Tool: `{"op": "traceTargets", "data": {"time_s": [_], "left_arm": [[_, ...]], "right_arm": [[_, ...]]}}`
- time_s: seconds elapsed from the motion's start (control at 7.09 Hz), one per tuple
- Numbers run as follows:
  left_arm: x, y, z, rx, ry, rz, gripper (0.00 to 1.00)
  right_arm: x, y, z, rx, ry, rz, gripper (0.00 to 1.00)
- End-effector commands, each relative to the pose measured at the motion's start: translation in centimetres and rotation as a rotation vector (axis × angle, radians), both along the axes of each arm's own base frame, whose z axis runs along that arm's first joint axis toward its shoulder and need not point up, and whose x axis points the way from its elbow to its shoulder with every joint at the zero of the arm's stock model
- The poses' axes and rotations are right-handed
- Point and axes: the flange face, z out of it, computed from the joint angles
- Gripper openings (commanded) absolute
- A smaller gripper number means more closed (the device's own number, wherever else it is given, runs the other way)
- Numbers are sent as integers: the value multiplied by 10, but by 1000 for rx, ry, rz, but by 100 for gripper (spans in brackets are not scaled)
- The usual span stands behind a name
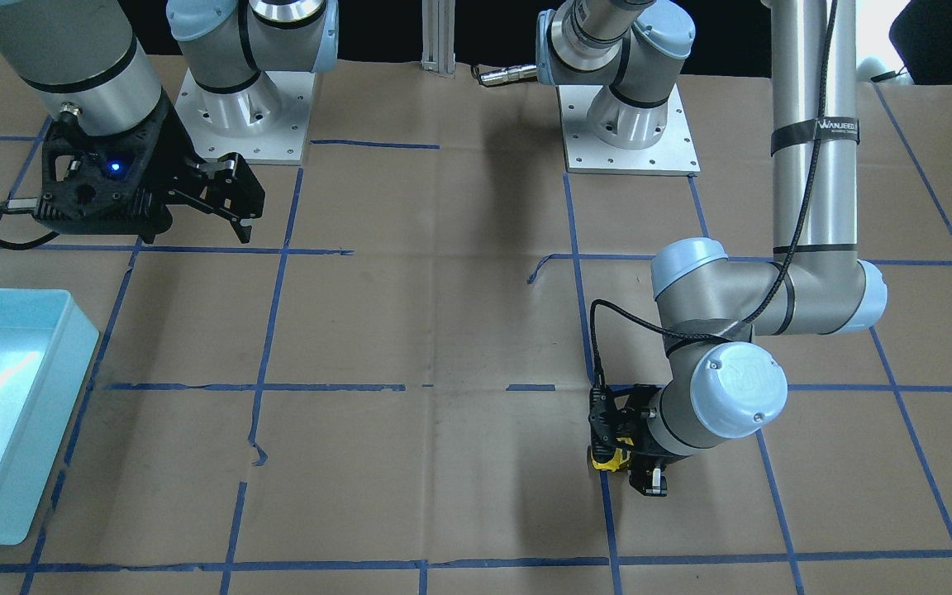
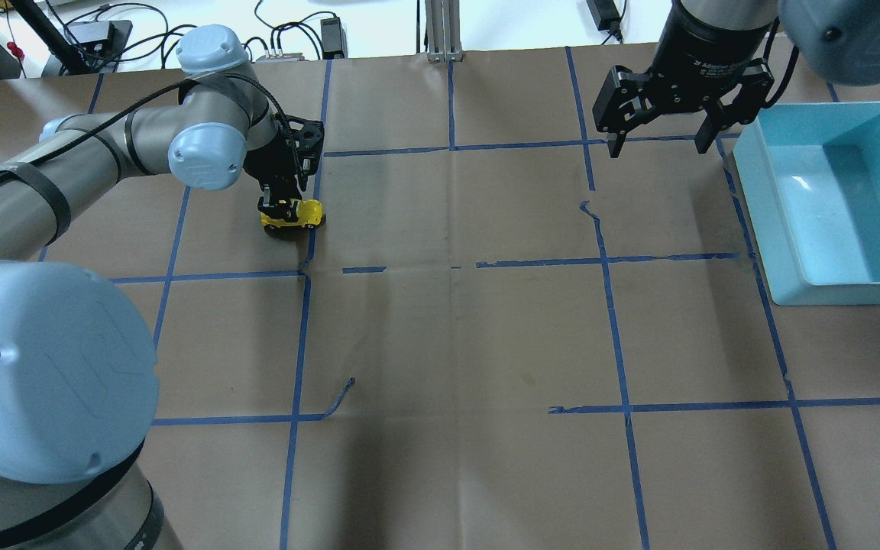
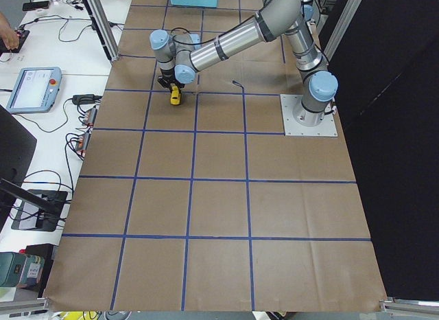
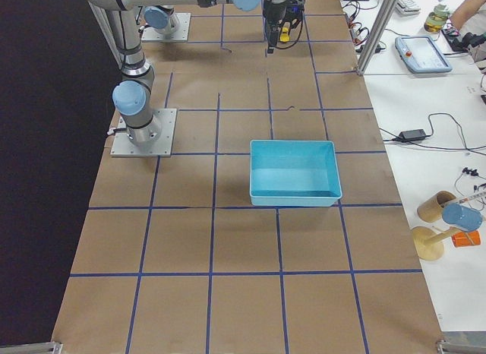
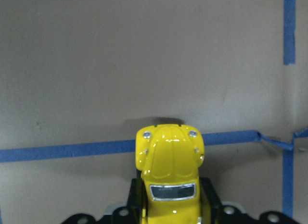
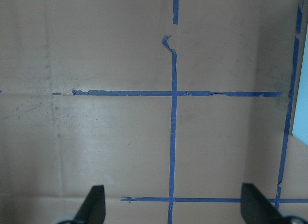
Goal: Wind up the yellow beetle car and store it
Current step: 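Close the left gripper on the yellow car's body, then press the car down and drag it backward with the left gripper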
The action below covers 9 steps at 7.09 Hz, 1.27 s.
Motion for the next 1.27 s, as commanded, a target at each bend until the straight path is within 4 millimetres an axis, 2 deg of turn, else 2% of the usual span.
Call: {"op": "traceTargets", "data": {"time_s": [0.0,0.71,1.13], "left_arm": [[1,0,-1,2,2,-2,2],[10,0,-6,-3,0,3,2],[23,-2,-6,-9,-3,13,2]], "right_arm": [[0,0,-2,3,3,2,100],[1,0,-3,7,-5,1,100],[1,4,-14,27,-6,-1,100]]}}
